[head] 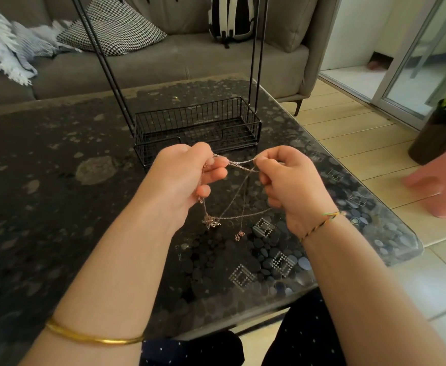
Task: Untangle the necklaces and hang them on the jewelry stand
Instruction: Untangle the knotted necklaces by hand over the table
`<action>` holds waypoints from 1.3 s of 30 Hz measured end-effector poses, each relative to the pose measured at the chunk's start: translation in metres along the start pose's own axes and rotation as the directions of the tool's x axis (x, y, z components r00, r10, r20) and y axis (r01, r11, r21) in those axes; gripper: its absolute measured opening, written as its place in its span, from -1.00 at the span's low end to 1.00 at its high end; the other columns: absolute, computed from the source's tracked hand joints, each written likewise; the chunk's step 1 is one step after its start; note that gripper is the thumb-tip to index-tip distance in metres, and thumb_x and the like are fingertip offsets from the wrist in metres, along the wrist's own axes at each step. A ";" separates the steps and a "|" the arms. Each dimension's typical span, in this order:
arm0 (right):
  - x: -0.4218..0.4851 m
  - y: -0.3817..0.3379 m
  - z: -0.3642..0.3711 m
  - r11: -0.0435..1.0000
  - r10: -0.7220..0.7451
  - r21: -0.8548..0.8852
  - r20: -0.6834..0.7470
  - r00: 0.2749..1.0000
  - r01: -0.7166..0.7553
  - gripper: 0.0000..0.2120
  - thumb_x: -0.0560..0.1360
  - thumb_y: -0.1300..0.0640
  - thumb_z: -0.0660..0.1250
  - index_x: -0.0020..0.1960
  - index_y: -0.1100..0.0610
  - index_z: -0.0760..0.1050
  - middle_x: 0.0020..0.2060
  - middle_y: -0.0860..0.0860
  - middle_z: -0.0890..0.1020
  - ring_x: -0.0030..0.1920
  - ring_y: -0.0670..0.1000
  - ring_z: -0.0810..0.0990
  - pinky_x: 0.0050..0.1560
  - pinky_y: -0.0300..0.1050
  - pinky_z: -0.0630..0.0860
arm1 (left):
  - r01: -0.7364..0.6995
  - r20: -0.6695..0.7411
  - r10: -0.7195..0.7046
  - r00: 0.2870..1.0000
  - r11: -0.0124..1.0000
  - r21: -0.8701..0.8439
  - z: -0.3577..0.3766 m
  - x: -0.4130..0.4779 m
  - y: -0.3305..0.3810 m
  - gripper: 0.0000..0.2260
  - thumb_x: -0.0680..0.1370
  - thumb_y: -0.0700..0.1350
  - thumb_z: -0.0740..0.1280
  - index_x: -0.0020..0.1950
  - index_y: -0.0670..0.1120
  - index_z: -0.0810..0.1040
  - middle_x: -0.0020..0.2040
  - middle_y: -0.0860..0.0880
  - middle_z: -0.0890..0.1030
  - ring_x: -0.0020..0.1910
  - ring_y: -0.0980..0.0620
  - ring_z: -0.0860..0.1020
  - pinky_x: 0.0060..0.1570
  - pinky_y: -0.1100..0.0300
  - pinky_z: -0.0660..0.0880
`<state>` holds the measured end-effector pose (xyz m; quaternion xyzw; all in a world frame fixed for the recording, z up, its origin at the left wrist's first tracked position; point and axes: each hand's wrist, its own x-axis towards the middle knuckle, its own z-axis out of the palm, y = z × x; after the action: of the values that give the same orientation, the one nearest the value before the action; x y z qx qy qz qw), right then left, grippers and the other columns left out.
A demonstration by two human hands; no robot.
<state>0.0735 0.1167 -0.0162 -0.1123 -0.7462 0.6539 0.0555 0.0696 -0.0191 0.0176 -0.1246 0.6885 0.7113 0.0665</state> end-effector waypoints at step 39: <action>0.002 -0.003 0.006 0.991 -0.035 0.122 -0.133 0.990 0.052 -0.86 0.59 0.14 0.13 -0.14 0.03 0.36 -0.52 -0.06 0.46 -0.60 -0.17 0.25 -0.52 -0.29 0.20 | -0.200 0.150 0.132 0.980 0.666 0.719 0.000 0.002 -0.015 -0.85 0.60 -0.13 0.17 -0.16 -0.04 0.43 -0.37 0.04 0.65 -0.57 0.21 0.38 -0.36 0.22 0.40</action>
<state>0.0702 0.1114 -0.0142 -0.1348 -0.7007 0.6892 0.1255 0.0716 -0.0184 0.0029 0.0059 0.9197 0.3854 0.0750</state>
